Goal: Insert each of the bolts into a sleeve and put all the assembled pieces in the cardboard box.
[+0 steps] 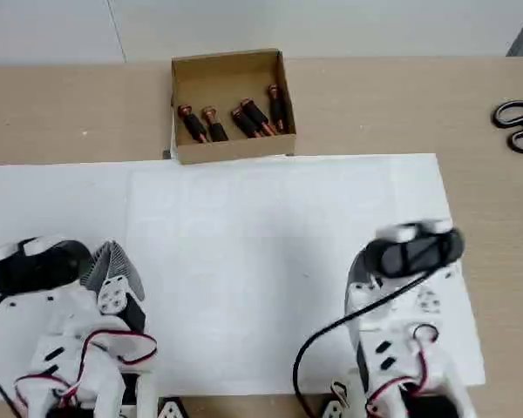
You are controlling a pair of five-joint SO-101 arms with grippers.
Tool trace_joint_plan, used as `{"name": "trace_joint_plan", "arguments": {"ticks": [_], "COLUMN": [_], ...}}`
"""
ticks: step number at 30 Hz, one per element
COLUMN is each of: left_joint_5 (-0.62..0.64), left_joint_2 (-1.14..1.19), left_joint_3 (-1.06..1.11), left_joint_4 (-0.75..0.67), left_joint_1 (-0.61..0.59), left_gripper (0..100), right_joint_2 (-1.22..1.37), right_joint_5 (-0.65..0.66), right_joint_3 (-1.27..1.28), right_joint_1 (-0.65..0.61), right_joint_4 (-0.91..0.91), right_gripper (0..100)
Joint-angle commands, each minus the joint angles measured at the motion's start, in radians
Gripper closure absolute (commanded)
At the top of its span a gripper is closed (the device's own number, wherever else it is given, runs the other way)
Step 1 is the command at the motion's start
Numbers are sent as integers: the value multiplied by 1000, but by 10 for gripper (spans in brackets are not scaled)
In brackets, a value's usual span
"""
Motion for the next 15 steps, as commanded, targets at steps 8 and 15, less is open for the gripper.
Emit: {"name": "trace_joint_plan", "arguments": {"ticks": [8, 15], "left_joint_5": [-20, -58], "left_joint_2": [-8, -8], "left_joint_3": [255, 387], "left_joint_4": [-181, -239], "left_joint_1": [-2, -2], "left_gripper": [994, 994], "right_joint_2": [-1, -25], "right_joint_5": [106, 112], "right_joint_3": [292, 390], "right_joint_1": [111, 108], "right_joint_4": [-162, -160], "right_gripper": [996, 995]}}
